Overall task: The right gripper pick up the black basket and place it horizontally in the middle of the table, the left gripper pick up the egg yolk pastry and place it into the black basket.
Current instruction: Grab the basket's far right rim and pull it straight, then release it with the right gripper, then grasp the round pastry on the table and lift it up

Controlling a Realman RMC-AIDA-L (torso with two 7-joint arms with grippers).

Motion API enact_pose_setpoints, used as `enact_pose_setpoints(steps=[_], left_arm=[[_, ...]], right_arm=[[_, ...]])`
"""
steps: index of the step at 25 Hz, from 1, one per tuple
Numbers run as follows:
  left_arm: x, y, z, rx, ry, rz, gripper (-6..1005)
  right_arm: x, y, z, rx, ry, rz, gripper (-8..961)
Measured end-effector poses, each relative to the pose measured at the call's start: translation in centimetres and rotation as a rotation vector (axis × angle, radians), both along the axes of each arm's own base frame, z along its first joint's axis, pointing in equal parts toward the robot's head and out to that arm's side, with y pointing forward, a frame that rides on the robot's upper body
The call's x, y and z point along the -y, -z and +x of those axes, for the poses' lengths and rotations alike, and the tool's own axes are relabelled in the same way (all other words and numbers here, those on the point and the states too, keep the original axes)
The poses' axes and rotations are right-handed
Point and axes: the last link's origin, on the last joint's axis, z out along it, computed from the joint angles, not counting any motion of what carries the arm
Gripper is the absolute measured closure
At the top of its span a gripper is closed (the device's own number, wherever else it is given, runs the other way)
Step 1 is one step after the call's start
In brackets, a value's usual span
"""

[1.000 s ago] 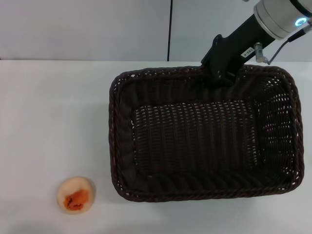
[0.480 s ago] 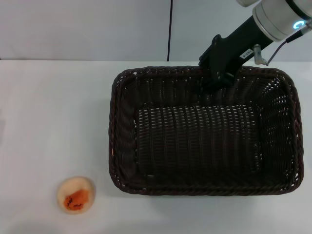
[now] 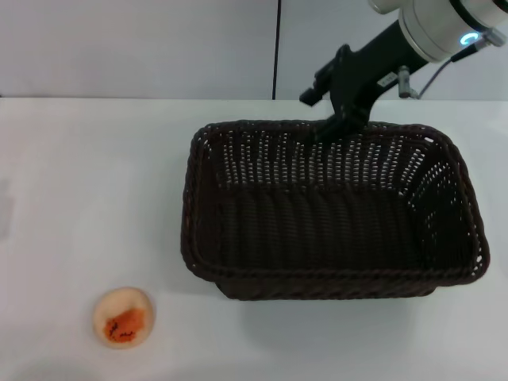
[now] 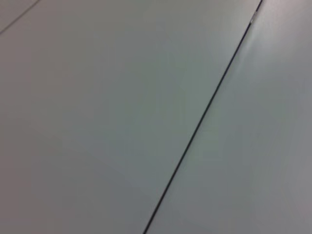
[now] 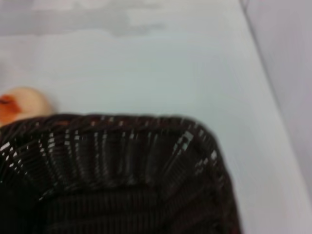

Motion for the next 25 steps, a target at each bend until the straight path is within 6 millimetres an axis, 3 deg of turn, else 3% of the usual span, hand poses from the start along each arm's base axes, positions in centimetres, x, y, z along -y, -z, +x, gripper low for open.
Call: enact_pose_setpoints(steps=[3, 5, 10, 11, 12, 13, 14, 16, 17, 20, 21, 22, 23, 25], left_arm=[[0.0, 0.1, 0.1, -0.001, 0.004, -0.009, 362], [-0.1, 0.3, 0.1, -0.004, 0.009, -0.027, 363], [0.0, 0.6, 0.2, -0.026, 0.027, -0.065, 365], [0.1, 0.7, 0.2, -0.044, 0.032, -0.086, 365], [0.1, 0.7, 0.2, -0.044, 0.032, -0.086, 366], [0.1, 0.7, 0.0, -0.08, 0.039, -0.125, 366], [0.1, 0.8, -0.1, -0.091, 0.04, -0.137, 366], [0.0, 0.8, -0.1, -0.117, 0.05, -0.172, 367], [-0.2, 0.8, -0.2, -0.141, 0.06, -0.204, 367], [-0.6, 0.8, -0.2, -0.189, 0.086, -0.268, 369], [-0.8, 0.8, -0.2, -0.2, 0.097, -0.294, 369], [-1.0, 0.6, -0.4, -0.211, 0.111, -0.332, 369], [-1.2, 0.4, -0.5, -0.217, 0.123, -0.367, 370], [-1.3, 0.0, -0.6, -0.239, 0.142, -0.422, 370]], right_arm=[[-1.1, 0.0, -0.5, -0.054, -0.035, 0.078, 328], [-1.4, 0.0, -0.5, -0.083, -0.037, 0.104, 328], [-1.8, -0.6, 1.3, -0.283, 0.014, 0.243, 328], [-1.4, -1.2, 2.9, -0.373, 0.061, 0.316, 328], [-1.4, -1.2, 2.9, -0.373, 0.061, 0.316, 329], [-0.6, -2.2, 4.8, -0.461, 0.116, 0.385, 329], [-0.6, -2.2, 4.8, -0.461, 0.116, 0.385, 329], [1.4, -4.1, 8.1, -0.631, 0.221, 0.492, 329], [1.4, -4.1, 8.1, -0.631, 0.221, 0.492, 329], [3.5, -5.8, 11.3, -0.821, 0.309, 0.592, 329], [4.9, -6.8, 13.4, -0.938, 0.341, 0.67, 329], [4.9, -6.8, 13.4, -0.938, 0.341, 0.67, 329], [6.6, -7.5, 15.8, -1.025, 0.359, 0.763, 329], [7.4, -7.9, 16.9, -1.059, 0.371, 0.811, 328]])
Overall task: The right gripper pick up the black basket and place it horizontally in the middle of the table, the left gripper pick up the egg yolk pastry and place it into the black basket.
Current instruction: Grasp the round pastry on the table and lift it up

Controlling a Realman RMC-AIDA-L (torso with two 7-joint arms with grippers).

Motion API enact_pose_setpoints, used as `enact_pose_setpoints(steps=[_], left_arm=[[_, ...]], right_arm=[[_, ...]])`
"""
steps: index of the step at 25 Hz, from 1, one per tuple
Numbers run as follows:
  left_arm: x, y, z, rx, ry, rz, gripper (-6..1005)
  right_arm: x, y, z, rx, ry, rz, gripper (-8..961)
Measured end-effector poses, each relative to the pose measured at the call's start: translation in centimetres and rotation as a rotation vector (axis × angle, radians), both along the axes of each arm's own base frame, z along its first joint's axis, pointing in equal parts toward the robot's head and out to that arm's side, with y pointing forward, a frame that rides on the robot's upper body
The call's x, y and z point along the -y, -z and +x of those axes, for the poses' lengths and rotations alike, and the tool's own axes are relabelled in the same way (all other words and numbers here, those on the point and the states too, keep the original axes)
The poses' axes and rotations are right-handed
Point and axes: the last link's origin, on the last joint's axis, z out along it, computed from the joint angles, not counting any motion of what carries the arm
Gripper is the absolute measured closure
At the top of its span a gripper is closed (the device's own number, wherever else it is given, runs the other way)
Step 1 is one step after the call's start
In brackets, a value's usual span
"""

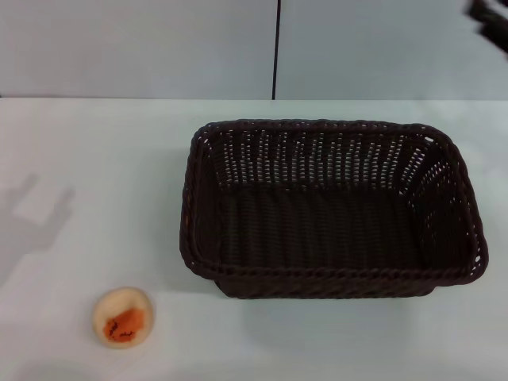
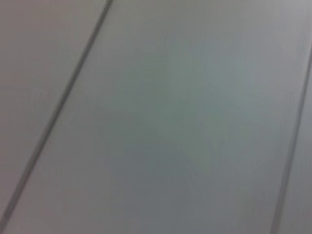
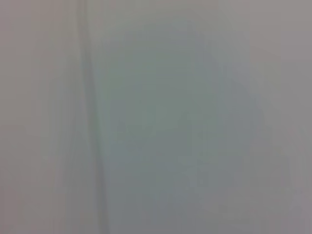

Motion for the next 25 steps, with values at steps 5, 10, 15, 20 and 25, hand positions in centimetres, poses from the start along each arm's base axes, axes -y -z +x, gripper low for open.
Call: enact_pose_setpoints(steps=[5, 10, 15, 20, 25], left_arm=[[0.1, -0.4, -0.3, -0.081, 0.063, -0.175, 372], [0.7, -0.3, -0.5, -0.132, 0.092, -0.334, 374], [2.1, 1.1, -0.5, -0.207, 0.139, -0.485, 376], [3.4, 2.5, -0.7, -0.233, 0.136, -0.541, 378], [4.3, 4.1, -0.5, -0.236, 0.147, -0.587, 380]], right_arm=[[3.6, -1.2, 5.0, -0.15, 0.12, 0.213, 329], [6.2, -1.9, 8.7, -0.167, 0.24, 0.404, 328], [7.4, -2.7, 10.7, -0.197, 0.34, 0.495, 328], [7.8, -3.1, 11.6, -0.234, 0.39, 0.541, 329], [7.1, -3.1, 11.6, -0.233, 0.407, 0.539, 329]])
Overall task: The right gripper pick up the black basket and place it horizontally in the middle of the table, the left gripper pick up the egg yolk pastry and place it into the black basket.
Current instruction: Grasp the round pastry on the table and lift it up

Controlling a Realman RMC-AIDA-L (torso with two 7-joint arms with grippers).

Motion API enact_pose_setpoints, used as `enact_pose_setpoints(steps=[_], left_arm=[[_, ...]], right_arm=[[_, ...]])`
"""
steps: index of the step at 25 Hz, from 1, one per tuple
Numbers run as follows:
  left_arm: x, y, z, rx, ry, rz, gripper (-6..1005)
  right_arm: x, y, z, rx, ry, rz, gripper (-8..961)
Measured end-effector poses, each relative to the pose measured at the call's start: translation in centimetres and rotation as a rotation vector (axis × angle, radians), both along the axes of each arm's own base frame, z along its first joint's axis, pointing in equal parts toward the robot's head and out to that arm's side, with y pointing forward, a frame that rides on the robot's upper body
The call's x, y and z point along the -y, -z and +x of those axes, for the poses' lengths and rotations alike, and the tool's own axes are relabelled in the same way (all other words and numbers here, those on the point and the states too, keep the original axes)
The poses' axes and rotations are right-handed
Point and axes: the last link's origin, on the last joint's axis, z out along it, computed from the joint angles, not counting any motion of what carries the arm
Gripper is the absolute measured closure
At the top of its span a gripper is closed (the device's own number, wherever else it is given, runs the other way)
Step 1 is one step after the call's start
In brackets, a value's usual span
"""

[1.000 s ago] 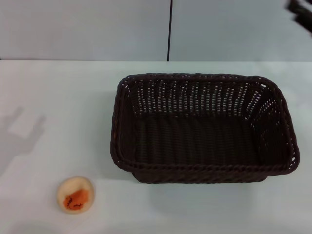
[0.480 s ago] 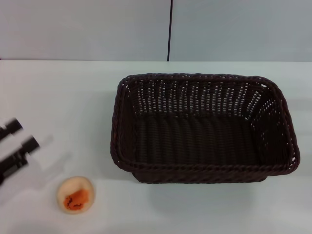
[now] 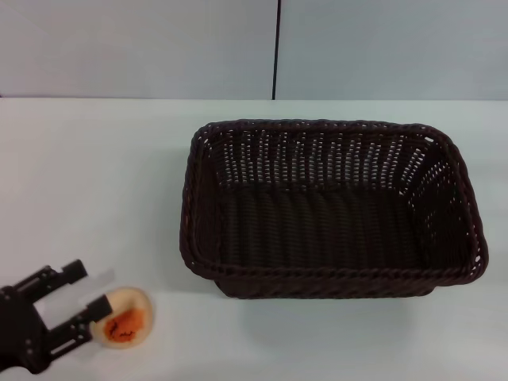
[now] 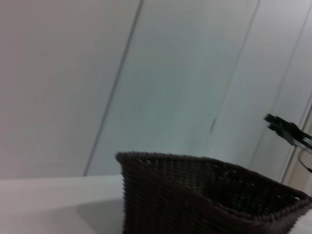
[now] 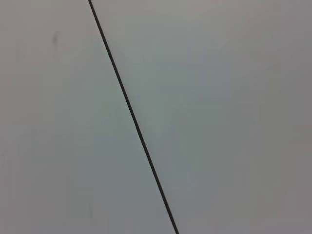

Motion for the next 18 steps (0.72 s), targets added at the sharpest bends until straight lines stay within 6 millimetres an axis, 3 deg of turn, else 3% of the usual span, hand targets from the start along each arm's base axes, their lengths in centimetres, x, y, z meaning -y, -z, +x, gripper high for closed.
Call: enact_pose_setpoints(steps=[6, 18], left_arm=[[0.4, 2.3, 0.6, -0.004, 0.005, -0.066, 382], [0.5, 3.9, -0.1, -0.069, -0.019, -0.083, 386]], right_arm=[[-1.0, 0.5, -0.4, 0.015, 0.007, -0.018, 328], [-1.1, 1.0, -0.3, 0.014, 0.019, -0.019, 329]])
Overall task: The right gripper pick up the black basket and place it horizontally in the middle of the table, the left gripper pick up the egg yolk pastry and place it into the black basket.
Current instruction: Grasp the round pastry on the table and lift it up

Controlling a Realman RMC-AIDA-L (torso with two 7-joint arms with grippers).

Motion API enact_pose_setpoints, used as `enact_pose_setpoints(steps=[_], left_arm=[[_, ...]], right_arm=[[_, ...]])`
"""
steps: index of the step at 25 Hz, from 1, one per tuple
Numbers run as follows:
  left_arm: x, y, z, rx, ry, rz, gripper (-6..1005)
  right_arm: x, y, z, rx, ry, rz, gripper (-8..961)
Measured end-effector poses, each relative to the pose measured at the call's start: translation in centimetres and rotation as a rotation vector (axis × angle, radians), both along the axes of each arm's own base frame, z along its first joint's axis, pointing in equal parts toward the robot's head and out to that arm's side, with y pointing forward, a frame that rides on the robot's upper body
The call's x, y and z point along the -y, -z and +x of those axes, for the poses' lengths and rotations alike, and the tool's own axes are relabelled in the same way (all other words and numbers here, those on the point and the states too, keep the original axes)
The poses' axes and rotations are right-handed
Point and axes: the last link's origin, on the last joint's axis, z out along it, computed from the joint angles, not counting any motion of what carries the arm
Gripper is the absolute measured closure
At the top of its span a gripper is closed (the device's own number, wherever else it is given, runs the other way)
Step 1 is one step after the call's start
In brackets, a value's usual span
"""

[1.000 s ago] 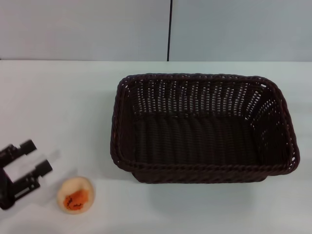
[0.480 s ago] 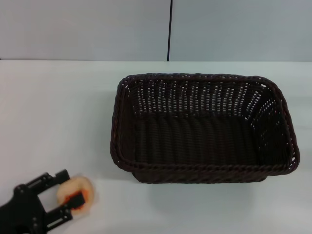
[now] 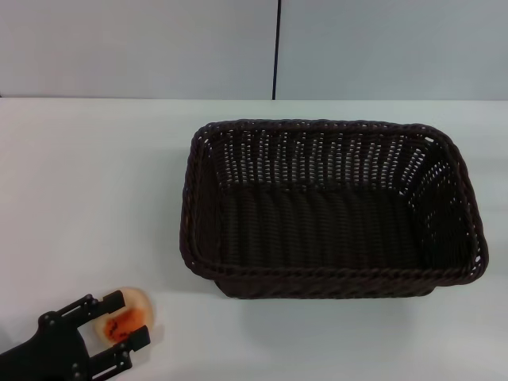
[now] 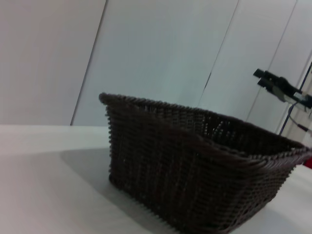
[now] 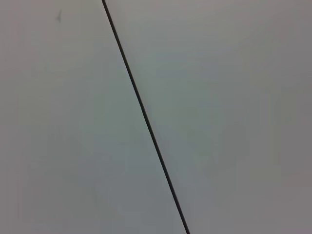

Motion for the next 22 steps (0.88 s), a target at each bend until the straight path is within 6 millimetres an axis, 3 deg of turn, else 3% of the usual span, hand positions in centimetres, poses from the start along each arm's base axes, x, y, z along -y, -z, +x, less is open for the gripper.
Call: enact_pose_setpoints(steps=[15, 22], left_arm=[[-0.9, 0.1, -0.6, -0.064, -0.008, -0.001, 392], [-1.1, -0.1, -0.6, -0.07, 0.004, 0.023, 580]], right_arm=[[0.1, -0.2, 0.2, -0.006, 0.01, 0.016, 329], [0.0, -0.2, 0.1, -0.006, 0.008, 0.015, 329]])
